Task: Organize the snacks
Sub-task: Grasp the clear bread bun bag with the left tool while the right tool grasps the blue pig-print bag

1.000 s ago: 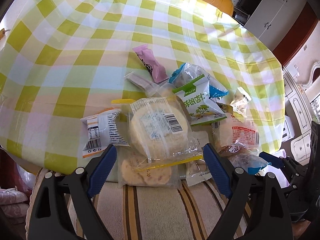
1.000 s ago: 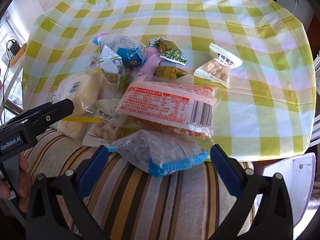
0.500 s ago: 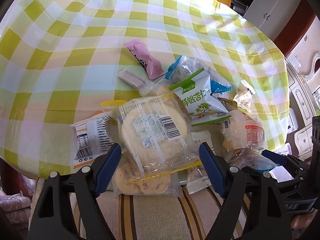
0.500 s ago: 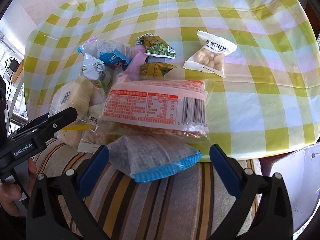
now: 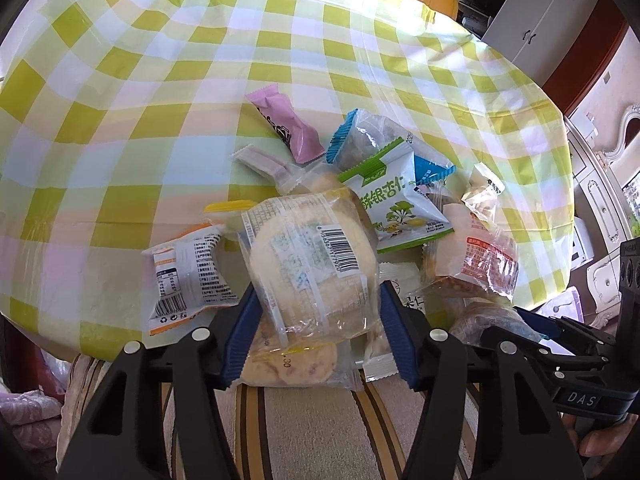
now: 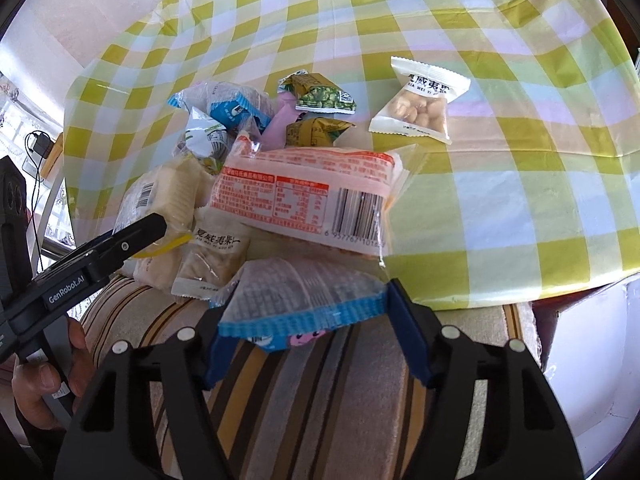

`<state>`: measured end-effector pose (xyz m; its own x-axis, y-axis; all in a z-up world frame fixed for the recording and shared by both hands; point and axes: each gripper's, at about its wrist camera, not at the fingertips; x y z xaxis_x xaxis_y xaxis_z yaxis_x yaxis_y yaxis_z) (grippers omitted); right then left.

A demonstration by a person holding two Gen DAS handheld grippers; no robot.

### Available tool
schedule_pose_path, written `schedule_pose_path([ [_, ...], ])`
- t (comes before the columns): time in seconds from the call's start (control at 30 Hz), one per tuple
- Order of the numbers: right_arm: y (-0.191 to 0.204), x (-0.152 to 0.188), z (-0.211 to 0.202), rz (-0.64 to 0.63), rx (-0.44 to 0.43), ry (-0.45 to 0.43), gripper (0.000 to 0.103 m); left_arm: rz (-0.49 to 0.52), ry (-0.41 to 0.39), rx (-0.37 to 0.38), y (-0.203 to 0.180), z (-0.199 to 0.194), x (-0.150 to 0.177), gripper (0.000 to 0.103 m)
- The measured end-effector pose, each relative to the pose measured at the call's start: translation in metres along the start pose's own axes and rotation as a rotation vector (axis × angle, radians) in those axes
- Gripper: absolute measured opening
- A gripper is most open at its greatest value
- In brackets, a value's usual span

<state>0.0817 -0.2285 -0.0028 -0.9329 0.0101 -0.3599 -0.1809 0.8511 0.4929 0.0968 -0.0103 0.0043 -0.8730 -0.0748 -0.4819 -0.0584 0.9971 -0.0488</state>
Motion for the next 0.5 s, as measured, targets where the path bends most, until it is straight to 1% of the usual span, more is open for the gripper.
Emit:
schedule_pose_path([
  [0.2, 0.003, 0.006, -0.014, -0.007, 0.003, -0.039, 0.067, -0.016, -0.007, 0.023, 0.003, -0.007, 0.004, 0.052],
  [0.5, 0.002, 0.010, -0.041, 0.006, -0.019, -0.101, 0.067, -0.045, -0.054, 0.045, 0.009, -0.024, 0.010, 0.050],
])
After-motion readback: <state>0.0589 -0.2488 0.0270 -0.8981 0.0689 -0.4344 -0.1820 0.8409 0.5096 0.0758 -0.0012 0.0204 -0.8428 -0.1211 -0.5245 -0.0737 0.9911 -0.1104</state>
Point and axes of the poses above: each gripper's, at about its wrist camera, not at the fingertips, and z roughly the way its jaws point, y to its left, x to its underside, and after that the axes turned 15 degrees about -x, right-handed
